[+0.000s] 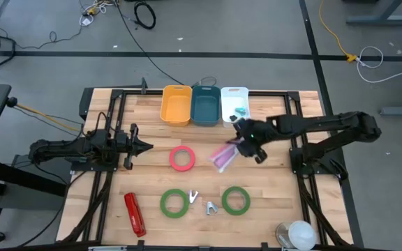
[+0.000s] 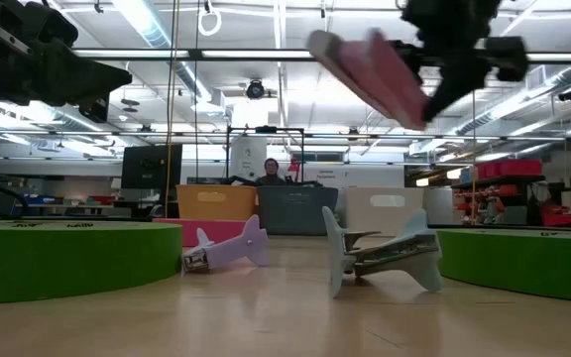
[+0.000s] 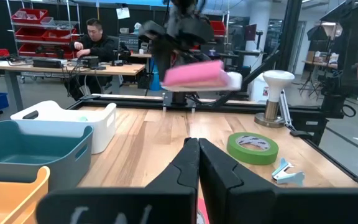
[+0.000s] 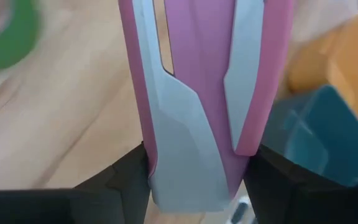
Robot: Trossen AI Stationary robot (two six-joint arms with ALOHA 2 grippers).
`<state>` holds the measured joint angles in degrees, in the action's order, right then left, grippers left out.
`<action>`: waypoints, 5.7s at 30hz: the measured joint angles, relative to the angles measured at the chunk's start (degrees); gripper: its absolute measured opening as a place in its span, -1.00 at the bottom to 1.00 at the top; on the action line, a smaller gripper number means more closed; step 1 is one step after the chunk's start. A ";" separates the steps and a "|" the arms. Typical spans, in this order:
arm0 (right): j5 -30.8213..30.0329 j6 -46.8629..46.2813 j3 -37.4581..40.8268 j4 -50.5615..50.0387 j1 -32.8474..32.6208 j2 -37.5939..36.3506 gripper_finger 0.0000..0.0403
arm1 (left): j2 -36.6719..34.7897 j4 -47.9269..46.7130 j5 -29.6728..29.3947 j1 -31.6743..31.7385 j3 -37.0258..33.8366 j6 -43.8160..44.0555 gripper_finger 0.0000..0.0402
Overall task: Pick and place Stapler, Stapler remover, tape
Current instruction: Put the pink stapler into the dark blue bin
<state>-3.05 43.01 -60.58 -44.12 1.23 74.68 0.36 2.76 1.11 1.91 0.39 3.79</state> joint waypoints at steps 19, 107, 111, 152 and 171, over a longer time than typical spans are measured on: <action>-0.92 -12.28 -16.11 1.69 11.07 14.42 0.07 | -0.02 0.00 0.00 -0.01 0.00 0.00 -0.95; -4.89 -44.05 -17.38 15.18 21.06 20.65 0.07 | 0.00 -0.01 0.01 -0.02 0.02 0.01 -0.95; -3.72 -44.05 -17.38 15.58 21.08 20.65 0.07 | 0.00 -0.02 0.02 0.00 0.02 0.02 -0.95; -0.96 -45.49 -17.35 16.33 21.49 20.64 0.07 | -0.02 -0.02 0.00 -0.02 0.01 0.02 -0.95; -0.99 -54.96 -17.35 17.54 21.84 20.62 0.07 | 0.00 -0.01 0.01 -0.01 0.01 0.00 -0.95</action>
<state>-4.04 -11.95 -77.93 -26.58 23.07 95.31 0.36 2.75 1.12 1.90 0.40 3.79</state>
